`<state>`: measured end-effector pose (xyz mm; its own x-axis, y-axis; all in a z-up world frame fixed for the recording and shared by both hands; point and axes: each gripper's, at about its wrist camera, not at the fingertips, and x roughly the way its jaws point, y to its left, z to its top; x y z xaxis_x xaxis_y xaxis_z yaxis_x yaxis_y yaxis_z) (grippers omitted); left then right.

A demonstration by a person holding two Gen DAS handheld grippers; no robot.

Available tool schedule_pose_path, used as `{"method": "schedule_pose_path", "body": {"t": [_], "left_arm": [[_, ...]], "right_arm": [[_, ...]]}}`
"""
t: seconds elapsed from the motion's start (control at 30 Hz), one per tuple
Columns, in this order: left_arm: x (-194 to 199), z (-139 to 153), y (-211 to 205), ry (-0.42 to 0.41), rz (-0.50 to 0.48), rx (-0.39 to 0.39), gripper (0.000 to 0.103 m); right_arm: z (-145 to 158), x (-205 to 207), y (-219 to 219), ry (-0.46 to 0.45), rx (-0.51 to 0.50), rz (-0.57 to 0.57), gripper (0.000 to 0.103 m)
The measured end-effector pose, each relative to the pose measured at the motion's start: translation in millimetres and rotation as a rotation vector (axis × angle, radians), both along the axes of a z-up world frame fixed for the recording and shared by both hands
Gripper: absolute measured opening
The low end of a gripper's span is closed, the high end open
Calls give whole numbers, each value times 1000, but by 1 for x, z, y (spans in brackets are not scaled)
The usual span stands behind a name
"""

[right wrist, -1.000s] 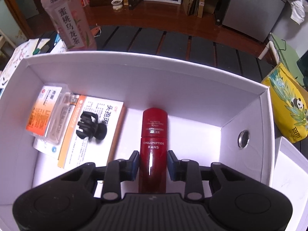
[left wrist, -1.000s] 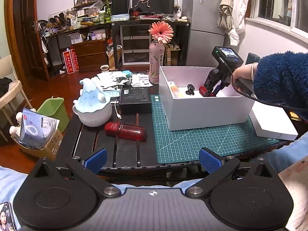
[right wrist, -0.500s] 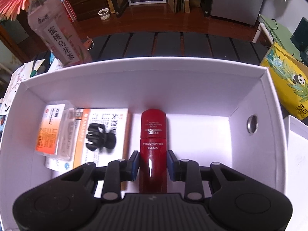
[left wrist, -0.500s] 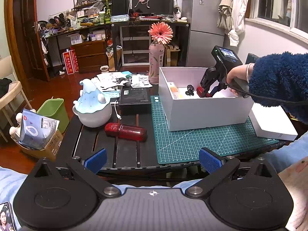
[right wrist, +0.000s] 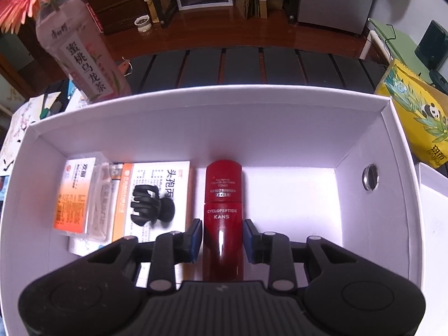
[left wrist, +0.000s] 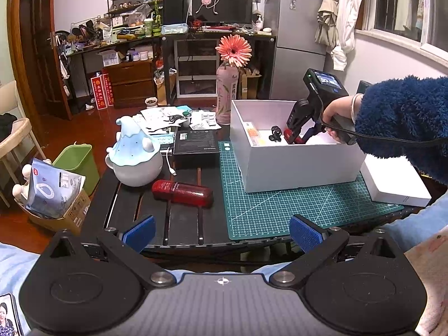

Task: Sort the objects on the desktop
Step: 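Open the right gripper to release the red bottle upright in the box, then lift the open right gripper out of the white box and withdraw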

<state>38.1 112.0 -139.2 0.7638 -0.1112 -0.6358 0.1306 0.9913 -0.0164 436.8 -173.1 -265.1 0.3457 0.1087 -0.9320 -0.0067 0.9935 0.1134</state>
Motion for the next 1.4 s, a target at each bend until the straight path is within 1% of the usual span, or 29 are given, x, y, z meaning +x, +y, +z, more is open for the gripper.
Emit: {"method": "schedule_pose_path", "body": {"t": [0.1,0.2,0.43,0.53,0.57,0.63,0.87,0.97,1.0,1.07,1.4], "left_arm": [[1,0,1,0,0,-4,103],[1,0,0,0,-3,1,103],[-1,0,-1,-9,1,13,103],[-2,0,-2,-12,2,16,103],[-2,0,-2,-13,2,17,103],[-3,0,-2,-16,3,20,103],[-6,2,-4,-25,-2,32,103],[-7,2,-5,-28,-3,38,103],[-8,3,-5,-30,-4,38,103],[-9,3,-5,-35,-3,39,103],[-11,5,-9,-36,-11,55,103]], "right_arm": [[2,0,0,-5,-13,6,31],[7,-2,-1,-18,-11,7,42],[23,-11,-2,-60,4,16,46],[33,-19,3,-83,-6,46,56],[36,-22,3,-89,0,53,58],[42,-28,5,-99,10,65,58],[62,-51,11,-151,-15,126,58],[69,-62,11,-170,-30,142,61],[71,-66,10,-178,-26,144,63],[77,-75,9,-196,-13,145,65],[88,-108,5,-228,-14,183,65]]}}
